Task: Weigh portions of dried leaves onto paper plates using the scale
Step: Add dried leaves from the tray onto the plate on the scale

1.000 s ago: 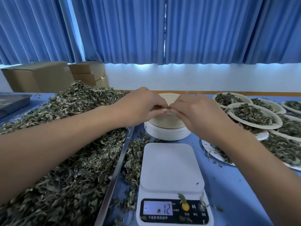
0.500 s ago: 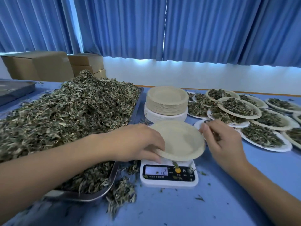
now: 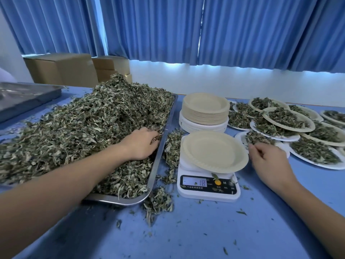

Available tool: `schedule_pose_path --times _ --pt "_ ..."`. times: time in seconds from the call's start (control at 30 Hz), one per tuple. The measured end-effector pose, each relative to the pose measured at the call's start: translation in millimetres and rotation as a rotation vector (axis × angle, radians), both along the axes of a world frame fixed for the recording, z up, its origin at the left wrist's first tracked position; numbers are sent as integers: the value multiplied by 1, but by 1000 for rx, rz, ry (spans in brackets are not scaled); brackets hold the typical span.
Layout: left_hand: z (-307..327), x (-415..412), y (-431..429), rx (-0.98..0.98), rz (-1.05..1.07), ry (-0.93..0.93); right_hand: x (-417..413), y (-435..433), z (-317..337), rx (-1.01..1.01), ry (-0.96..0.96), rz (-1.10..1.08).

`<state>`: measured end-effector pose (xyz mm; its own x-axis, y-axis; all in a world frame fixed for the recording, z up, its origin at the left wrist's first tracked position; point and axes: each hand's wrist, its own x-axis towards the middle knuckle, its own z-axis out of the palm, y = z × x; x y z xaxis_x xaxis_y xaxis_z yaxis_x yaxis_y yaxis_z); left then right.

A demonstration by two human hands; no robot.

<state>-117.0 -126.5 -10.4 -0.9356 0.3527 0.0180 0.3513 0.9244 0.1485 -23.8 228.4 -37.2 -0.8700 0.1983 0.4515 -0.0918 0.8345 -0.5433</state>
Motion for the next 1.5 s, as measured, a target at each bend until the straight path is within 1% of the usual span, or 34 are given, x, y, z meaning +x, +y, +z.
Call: schedule_pose_path --times 0.1,0.17,0.3,0.37,0.43,0.5,0.67,0.83,0.93,1.03,1.1,1.17,1.23,1.3,1.37,1.43,1.5 --pt "-8 3 3 47 -55 145 0 0 0 54 -43 18" --pt "-9 7 6 30 -84 207 1 1 -1 78 -50 30" --pt "-10 11 7 -56 -6 338 1 2 -1 79 -60 32" --pt "-8 13 7 -67 43 332 1 2 -1 83 -60 35" --pt "-7 17 8 -18 74 303 2 2 -1 86 -60 38" --pt "-5 19 9 88 104 292 2 2 -1 89 -68 35" --pt "12 14 11 381 162 360 4 0 2 82 -81 27" --pt "38 11 27 765 82 350 5 -1 5 81 -94 29" --pt "61 14 61 945 22 369 5 -1 5 83 -104 18" --pt "75 17 106 1087 -29 300 5 0 5 82 -109 16" --pt "72 17 131 1097 -52 227 5 0 5 86 -111 17" --pt "61 15 150 1047 -79 149 6 0 6 86 -110 24" --pt "47 14 157 893 -148 82 7 -1 7 81 -111 30" --pt "38 16 151 704 -263 40 7 -1 8 80 -116 32" --pt "37 17 136 577 -373 19 6 0 8 77 -118 35" --pt "42 17 117 571 -402 10 6 -1 8 69 -120 35" --pt "50 10 96 667 -350 15 6 -2 8 64 -123 35"
